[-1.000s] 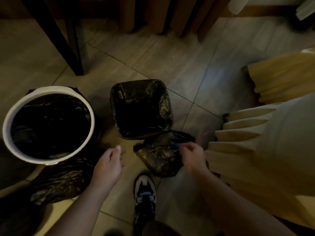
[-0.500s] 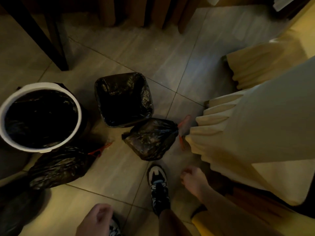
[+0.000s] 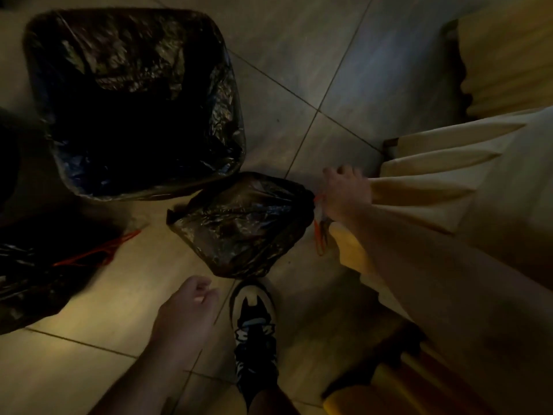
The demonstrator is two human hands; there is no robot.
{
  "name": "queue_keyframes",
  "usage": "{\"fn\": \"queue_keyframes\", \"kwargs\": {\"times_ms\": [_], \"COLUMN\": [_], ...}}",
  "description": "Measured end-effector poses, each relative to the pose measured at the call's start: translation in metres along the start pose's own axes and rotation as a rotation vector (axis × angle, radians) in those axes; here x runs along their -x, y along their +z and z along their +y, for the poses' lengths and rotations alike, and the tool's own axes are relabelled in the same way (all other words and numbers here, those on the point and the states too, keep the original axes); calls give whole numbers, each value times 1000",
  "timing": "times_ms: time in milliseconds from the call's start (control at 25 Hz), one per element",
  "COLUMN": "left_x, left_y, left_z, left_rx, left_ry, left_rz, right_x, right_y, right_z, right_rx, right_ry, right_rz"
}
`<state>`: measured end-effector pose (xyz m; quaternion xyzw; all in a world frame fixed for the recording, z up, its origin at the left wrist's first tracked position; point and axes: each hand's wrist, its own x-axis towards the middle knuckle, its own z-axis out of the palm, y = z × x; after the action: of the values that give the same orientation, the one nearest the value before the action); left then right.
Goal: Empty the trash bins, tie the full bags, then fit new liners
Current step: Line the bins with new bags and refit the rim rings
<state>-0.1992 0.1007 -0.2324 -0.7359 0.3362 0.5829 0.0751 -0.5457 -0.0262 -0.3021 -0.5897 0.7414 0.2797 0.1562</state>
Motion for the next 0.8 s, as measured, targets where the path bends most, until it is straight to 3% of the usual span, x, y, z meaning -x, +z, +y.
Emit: {"fn": "queue_keyframes", "kwargs": {"times_ms": [200,320,600,800], "left_x": [-45,-50,-58,-69], "left_y": [10,13,17,20], "left_z": [39,61,73,44], "left_rx": [37,148,181,253], "left_ry": [77,38,96,84], "left_rz": [-4,-5,48,52], "right_x": [-18,-6,12,11], "right_y": [22,29,67,94], "right_z": [11,12,6,-17], "right_rx": [233,91,2,-34], "right_ry": [-10,-83,-3,59], "right_rz": [-39,-34,-348,-301]}}
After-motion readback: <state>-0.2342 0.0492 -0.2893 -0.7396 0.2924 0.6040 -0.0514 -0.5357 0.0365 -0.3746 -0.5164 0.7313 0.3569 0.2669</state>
